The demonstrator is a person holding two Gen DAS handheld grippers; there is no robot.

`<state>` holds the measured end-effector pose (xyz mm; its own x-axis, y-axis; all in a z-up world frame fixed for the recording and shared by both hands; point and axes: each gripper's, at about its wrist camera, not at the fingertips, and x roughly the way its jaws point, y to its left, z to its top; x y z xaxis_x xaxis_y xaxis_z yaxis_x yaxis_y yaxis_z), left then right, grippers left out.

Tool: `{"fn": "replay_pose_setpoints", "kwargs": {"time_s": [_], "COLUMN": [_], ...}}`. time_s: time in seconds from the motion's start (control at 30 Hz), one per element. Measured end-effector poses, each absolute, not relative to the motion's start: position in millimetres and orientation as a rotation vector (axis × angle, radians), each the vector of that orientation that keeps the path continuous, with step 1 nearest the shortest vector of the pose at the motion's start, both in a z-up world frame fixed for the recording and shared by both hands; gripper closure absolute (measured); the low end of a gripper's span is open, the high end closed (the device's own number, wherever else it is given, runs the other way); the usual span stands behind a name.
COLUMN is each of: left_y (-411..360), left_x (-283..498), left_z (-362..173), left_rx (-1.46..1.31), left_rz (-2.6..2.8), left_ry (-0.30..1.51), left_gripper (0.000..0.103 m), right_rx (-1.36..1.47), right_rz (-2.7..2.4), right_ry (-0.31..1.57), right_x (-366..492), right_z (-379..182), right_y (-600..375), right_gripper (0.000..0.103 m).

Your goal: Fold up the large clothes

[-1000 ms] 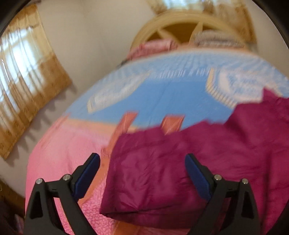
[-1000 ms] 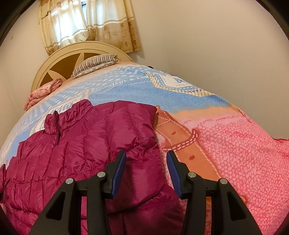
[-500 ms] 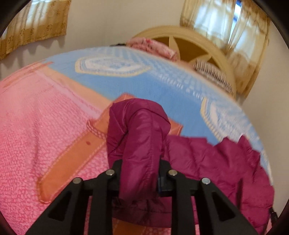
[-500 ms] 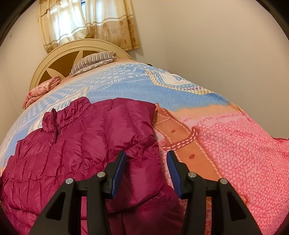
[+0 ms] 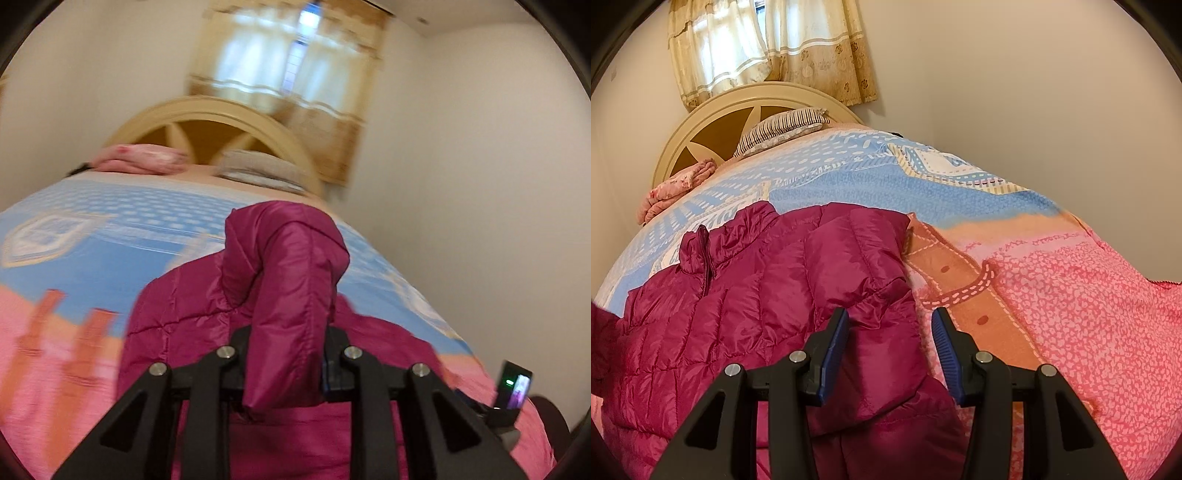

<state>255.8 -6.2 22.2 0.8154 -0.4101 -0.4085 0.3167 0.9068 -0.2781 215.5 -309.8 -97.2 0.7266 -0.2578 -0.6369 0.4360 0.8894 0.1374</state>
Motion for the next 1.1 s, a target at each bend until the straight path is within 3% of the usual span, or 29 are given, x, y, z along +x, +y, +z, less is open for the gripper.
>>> {"fn": "replay_pose_setpoints", "kwargs": {"time_s": [0.27, 0.37, 0.43, 0.57, 0.63, 0.83, 0.87, 0.9, 0.93, 1.1], "left_y": [-114.2, -122.2, -120.8, -103.9, -84.3, -15.1, -3.3, 4.0, 8.3, 25.1], "left_x": [274.2, 277.5, 270.6, 252.3, 235.6, 233.6, 238.0, 243.5, 250.4, 288.7], "left_z": [-35.7, -64.3, -72.9, -66.2, -60.3, -61.7, -60.3, -60.0, -59.6, -57.5], "left_rx": [-0.086, -0.034, -0.013, 0.012, 0.027, -0.013, -0.022, -0.025, -0.025, -0.024], "left_rz": [-0.516, -0.528, -0.525, -0.508, -0.470, -0.384, -0.341, -0.307, -0.282, -0.150], "left_ry": [0.634, 0.747, 0.805, 0.778, 0.757, 0.693, 0.685, 0.683, 0.685, 0.686], "left_gripper": [0.077, 0.055, 0.029, 0.016, 0.004, 0.004, 0.004, 0.004, 0.004, 0.004], "right_rx": [0.329, 0.343, 0.351, 0.374, 0.389, 0.428, 0.428, 0.425, 0.421, 0.371], "right_rz": [-0.382, -0.376, -0.374, -0.370, -0.359, -0.219, -0.151, -0.103, -0.053, -0.001], "right_ry": [0.641, 0.646, 0.645, 0.638, 0.633, 0.557, 0.556, 0.568, 0.589, 0.724], "right_x": [211.8, 212.5, 212.3, 210.5, 208.9, 193.8, 195.0, 198.4, 204.1, 239.6], "right_z": [-97.2, -98.5, -98.9, -99.0, -98.5, -69.2, -62.1, -58.6, -56.1, -63.1], "right_y": [-316.6, -318.6, -320.0, -322.9, -324.7, -309.5, -297.7, -288.6, -277.4, -239.9], "right_gripper": [0.055, 0.055, 0.055, 0.055, 0.055, 0.055, 0.050, 0.035, 0.029, 0.027]}}
